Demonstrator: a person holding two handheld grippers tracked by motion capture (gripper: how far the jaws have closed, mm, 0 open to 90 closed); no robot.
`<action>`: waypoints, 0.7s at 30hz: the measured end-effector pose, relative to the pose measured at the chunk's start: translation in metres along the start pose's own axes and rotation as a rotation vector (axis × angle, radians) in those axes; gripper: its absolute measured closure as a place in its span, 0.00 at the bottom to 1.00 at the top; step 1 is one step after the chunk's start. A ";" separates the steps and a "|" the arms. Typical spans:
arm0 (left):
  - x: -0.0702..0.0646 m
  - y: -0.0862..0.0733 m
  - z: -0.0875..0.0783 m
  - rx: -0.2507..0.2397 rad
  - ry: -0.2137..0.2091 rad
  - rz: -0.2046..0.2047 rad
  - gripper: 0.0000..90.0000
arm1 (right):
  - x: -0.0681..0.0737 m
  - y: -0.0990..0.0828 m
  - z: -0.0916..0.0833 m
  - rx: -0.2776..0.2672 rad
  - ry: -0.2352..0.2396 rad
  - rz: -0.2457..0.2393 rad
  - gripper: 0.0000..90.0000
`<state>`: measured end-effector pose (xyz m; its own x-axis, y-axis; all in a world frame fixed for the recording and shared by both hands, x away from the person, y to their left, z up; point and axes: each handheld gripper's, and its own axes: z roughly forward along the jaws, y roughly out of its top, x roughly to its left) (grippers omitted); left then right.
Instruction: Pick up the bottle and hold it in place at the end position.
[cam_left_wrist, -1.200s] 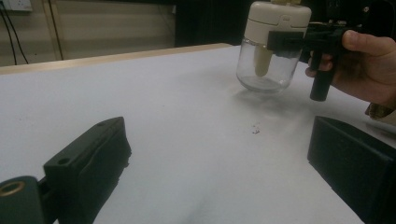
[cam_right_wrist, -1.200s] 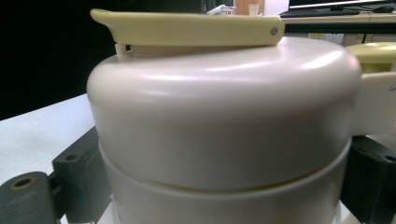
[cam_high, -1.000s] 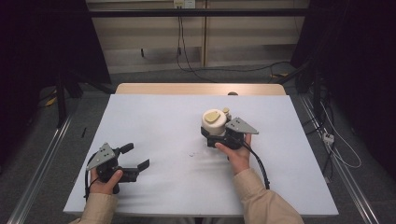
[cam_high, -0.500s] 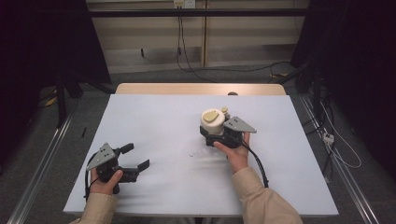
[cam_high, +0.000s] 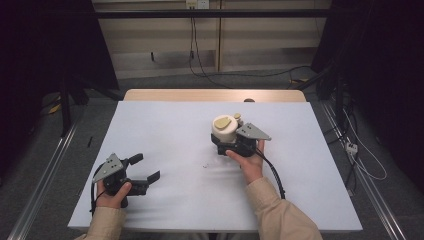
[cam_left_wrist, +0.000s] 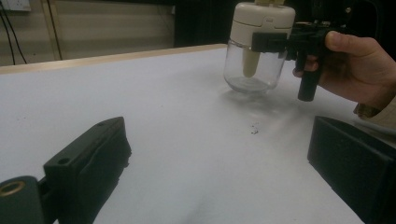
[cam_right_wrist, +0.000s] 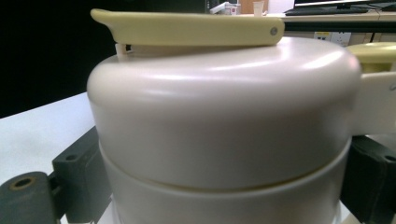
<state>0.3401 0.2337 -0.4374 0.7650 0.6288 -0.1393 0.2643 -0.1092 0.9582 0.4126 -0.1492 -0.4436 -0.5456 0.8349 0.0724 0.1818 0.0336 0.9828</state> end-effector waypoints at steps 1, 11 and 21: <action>0.000 0.000 0.000 0.000 0.000 0.000 0.05 | 0.000 0.000 0.001 0.003 0.001 -0.004 0.08; 0.000 0.000 0.000 0.003 0.003 0.002 0.05 | 0.000 0.001 0.005 -0.002 0.000 -0.005 0.08; 0.000 0.000 0.000 0.003 0.003 0.002 0.05 | -0.001 0.000 0.006 0.002 -0.003 -0.007 0.08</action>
<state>0.3403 0.2338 -0.4376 0.7637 0.6310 -0.1365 0.2646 -0.1131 0.9577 0.4181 -0.1468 -0.4450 -0.5446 0.8362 0.0647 0.1799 0.0411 0.9828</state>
